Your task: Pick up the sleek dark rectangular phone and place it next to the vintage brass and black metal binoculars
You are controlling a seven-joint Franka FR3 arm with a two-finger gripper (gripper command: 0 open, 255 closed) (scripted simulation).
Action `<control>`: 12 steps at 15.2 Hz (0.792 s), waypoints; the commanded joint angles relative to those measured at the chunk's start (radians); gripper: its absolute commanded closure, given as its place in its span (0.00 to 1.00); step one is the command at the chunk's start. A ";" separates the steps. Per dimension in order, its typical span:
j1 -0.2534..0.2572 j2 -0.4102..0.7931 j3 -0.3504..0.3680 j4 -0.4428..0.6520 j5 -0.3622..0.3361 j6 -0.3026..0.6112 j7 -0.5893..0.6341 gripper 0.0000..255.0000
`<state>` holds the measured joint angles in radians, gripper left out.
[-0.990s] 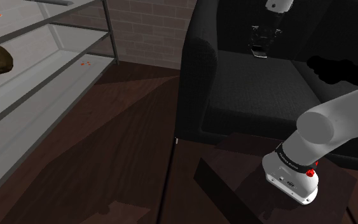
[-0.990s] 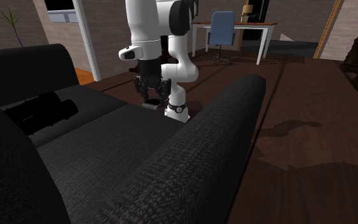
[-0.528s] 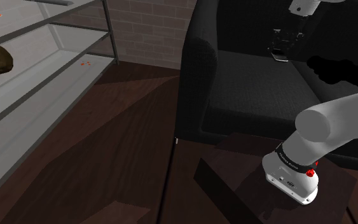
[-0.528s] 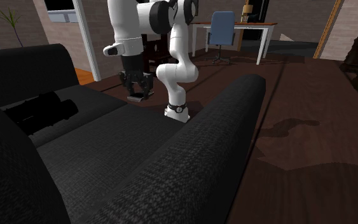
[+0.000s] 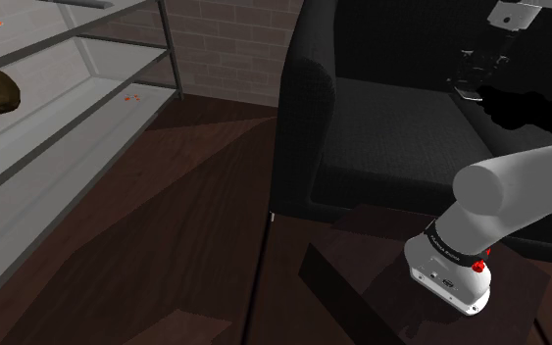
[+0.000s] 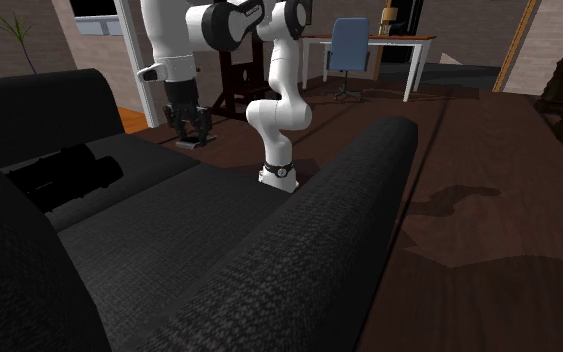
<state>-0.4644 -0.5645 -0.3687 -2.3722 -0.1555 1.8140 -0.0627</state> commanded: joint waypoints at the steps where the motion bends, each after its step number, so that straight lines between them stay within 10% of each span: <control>1: -0.021 -0.003 -0.039 0.004 -0.023 -0.004 -0.050 1.00; 12: -0.099 0.058 -0.267 0.111 -0.111 -0.018 -0.328 1.00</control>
<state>-0.5586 -0.5160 -0.6151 -2.2749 -0.2614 1.7978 -0.3638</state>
